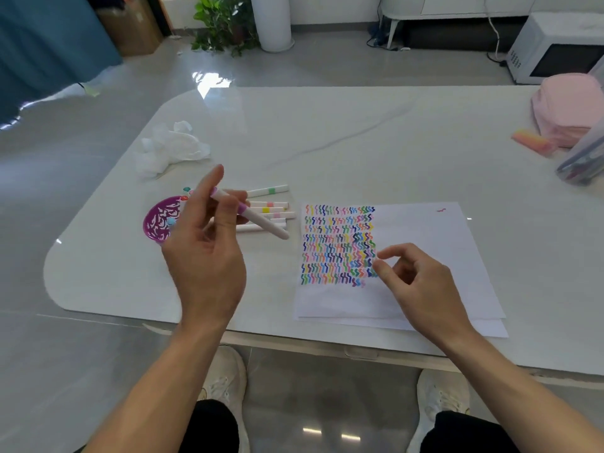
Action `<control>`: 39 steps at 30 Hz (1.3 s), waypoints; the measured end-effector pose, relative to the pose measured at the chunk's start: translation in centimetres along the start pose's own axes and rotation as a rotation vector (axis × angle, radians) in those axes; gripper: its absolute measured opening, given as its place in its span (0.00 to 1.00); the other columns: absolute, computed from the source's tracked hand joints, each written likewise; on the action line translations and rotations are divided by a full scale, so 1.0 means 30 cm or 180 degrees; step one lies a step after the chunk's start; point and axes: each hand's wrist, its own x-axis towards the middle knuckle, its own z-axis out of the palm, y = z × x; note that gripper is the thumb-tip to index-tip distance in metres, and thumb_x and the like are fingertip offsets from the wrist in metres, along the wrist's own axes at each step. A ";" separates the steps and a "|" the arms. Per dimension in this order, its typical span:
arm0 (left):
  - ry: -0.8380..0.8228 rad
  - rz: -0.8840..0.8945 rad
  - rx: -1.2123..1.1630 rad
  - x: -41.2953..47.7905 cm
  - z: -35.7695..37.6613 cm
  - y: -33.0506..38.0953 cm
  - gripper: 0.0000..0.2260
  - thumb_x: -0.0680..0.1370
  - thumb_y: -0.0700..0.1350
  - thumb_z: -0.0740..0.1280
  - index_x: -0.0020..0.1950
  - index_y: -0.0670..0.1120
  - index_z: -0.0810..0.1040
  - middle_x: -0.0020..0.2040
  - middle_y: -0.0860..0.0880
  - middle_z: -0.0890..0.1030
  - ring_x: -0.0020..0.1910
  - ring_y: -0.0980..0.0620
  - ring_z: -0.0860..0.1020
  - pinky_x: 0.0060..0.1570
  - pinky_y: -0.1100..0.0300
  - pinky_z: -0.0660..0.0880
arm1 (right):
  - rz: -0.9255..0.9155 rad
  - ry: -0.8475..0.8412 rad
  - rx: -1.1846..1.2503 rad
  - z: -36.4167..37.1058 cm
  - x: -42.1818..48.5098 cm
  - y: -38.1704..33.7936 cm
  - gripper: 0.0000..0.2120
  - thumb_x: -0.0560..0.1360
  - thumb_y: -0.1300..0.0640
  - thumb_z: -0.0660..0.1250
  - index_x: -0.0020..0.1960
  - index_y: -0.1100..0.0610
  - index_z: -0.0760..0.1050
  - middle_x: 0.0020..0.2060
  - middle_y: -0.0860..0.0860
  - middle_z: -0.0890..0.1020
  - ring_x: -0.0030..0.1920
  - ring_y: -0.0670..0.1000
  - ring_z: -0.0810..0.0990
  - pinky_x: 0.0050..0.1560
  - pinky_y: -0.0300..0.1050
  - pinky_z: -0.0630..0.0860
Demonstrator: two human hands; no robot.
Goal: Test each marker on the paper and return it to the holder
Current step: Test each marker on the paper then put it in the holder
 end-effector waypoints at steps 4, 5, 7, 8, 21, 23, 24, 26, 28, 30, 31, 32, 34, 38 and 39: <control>0.0678 0.0348 0.0046 0.031 -0.048 0.009 0.16 0.85 0.47 0.59 0.71 0.43 0.73 0.52 0.44 0.83 0.52 0.51 0.83 0.54 0.48 0.81 | 0.0080 -0.0055 -0.0214 0.006 0.005 0.023 0.03 0.78 0.51 0.72 0.51 0.47 0.80 0.28 0.48 0.77 0.31 0.45 0.75 0.33 0.34 0.69; 0.0811 0.0424 0.0073 0.045 -0.063 0.005 0.15 0.86 0.47 0.58 0.71 0.43 0.73 0.52 0.43 0.82 0.52 0.51 0.83 0.54 0.46 0.81 | 0.0131 -0.0075 -0.0217 0.007 0.007 0.027 0.02 0.79 0.51 0.72 0.50 0.47 0.80 0.28 0.47 0.77 0.31 0.45 0.75 0.33 0.34 0.69; 0.1037 0.0565 0.0183 0.077 -0.098 -0.009 0.15 0.86 0.45 0.56 0.70 0.41 0.72 0.51 0.40 0.80 0.51 0.52 0.81 0.54 0.45 0.80 | 0.0187 -0.0116 -0.0199 0.010 0.009 0.029 0.02 0.79 0.54 0.72 0.48 0.48 0.81 0.28 0.46 0.77 0.30 0.44 0.74 0.33 0.33 0.69; 0.1121 0.0637 0.0249 0.091 -0.115 -0.018 0.15 0.86 0.43 0.55 0.69 0.39 0.71 0.51 0.40 0.79 0.51 0.51 0.80 0.55 0.44 0.79 | 0.0206 -0.0134 -0.0193 0.012 0.009 0.030 0.03 0.79 0.55 0.72 0.46 0.48 0.81 0.28 0.46 0.77 0.30 0.43 0.74 0.32 0.33 0.69; 0.0492 -0.0534 0.1418 0.123 -0.199 -0.152 0.12 0.83 0.45 0.60 0.63 0.51 0.79 0.56 0.51 0.83 0.54 0.57 0.80 0.51 0.68 0.75 | 0.0296 -0.0152 -0.0360 0.024 0.014 0.031 0.04 0.79 0.56 0.71 0.46 0.49 0.82 0.32 0.47 0.80 0.32 0.45 0.75 0.33 0.32 0.70; 0.0343 -0.0740 0.1549 0.121 -0.207 -0.157 0.11 0.83 0.45 0.61 0.61 0.51 0.81 0.53 0.52 0.83 0.52 0.54 0.80 0.47 0.68 0.73 | 0.0316 -0.0152 -0.0362 0.025 0.013 0.030 0.03 0.79 0.56 0.71 0.46 0.50 0.82 0.32 0.47 0.80 0.32 0.45 0.75 0.33 0.32 0.70; 0.0283 -0.0842 0.1628 0.119 -0.210 -0.159 0.11 0.83 0.45 0.62 0.61 0.51 0.81 0.52 0.52 0.83 0.53 0.52 0.80 0.46 0.67 0.73 | 0.0332 -0.0150 -0.0356 0.025 0.013 0.030 0.03 0.79 0.56 0.71 0.47 0.50 0.82 0.32 0.47 0.80 0.32 0.45 0.75 0.32 0.32 0.70; 0.0196 -0.0938 0.1828 0.115 -0.215 -0.161 0.10 0.82 0.46 0.62 0.59 0.51 0.81 0.52 0.51 0.84 0.55 0.48 0.80 0.51 0.59 0.75 | 0.0381 -0.0150 -0.0334 0.027 0.016 0.028 0.03 0.79 0.55 0.71 0.47 0.50 0.82 0.32 0.47 0.80 0.33 0.45 0.75 0.32 0.33 0.69; 0.0103 -0.0940 0.1994 0.110 -0.216 -0.160 0.11 0.82 0.45 0.62 0.60 0.50 0.81 0.54 0.48 0.84 0.57 0.46 0.80 0.53 0.54 0.75 | 0.0422 -0.0143 -0.0295 0.030 0.021 0.024 0.03 0.79 0.55 0.71 0.47 0.50 0.83 0.33 0.48 0.81 0.33 0.45 0.76 0.34 0.37 0.69; -0.0007 -0.0887 0.2153 0.105 -0.215 -0.162 0.12 0.83 0.44 0.61 0.62 0.49 0.81 0.56 0.45 0.84 0.57 0.43 0.79 0.52 0.52 0.76 | 0.0450 -0.0140 -0.0263 0.031 0.026 0.020 0.03 0.79 0.55 0.71 0.47 0.50 0.83 0.33 0.48 0.81 0.33 0.44 0.75 0.34 0.38 0.69; -0.0063 -0.0846 0.2240 0.102 -0.213 -0.165 0.13 0.83 0.44 0.60 0.63 0.49 0.80 0.57 0.44 0.84 0.57 0.42 0.79 0.53 0.50 0.75 | 0.0460 -0.0142 -0.0257 0.031 0.027 0.019 0.03 0.79 0.55 0.71 0.47 0.50 0.83 0.32 0.48 0.80 0.33 0.44 0.75 0.34 0.39 0.69; -0.0120 -0.0810 0.2317 0.099 -0.212 -0.169 0.14 0.83 0.43 0.60 0.65 0.49 0.80 0.57 0.43 0.83 0.56 0.41 0.79 0.53 0.50 0.75 | 0.0468 -0.0146 -0.0255 0.031 0.026 0.018 0.04 0.79 0.55 0.71 0.46 0.50 0.83 0.32 0.48 0.80 0.33 0.45 0.75 0.34 0.40 0.69; -0.0205 -0.0750 0.2393 0.091 -0.209 -0.177 0.16 0.82 0.43 0.60 0.68 0.50 0.78 0.57 0.42 0.82 0.55 0.40 0.78 0.54 0.49 0.75 | 0.0469 -0.0146 -0.0259 0.030 0.025 0.018 0.04 0.79 0.55 0.71 0.46 0.50 0.82 0.32 0.48 0.81 0.33 0.45 0.75 0.34 0.40 0.70; -0.0159 -0.0391 0.2339 0.080 -0.197 -0.164 0.21 0.80 0.39 0.64 0.72 0.49 0.72 0.63 0.45 0.80 0.60 0.44 0.78 0.60 0.53 0.74 | 0.0480 -0.0140 -0.0294 0.029 0.027 0.018 0.04 0.79 0.55 0.71 0.46 0.49 0.82 0.32 0.47 0.80 0.32 0.41 0.76 0.31 0.33 0.67; -0.0104 -0.0260 0.2315 0.077 -0.194 -0.158 0.21 0.79 0.39 0.65 0.73 0.47 0.72 0.65 0.46 0.79 0.61 0.46 0.77 0.61 0.58 0.72 | 0.0486 -0.0141 -0.0287 0.029 0.027 0.018 0.04 0.79 0.55 0.71 0.46 0.49 0.82 0.32 0.46 0.80 0.32 0.40 0.76 0.31 0.33 0.68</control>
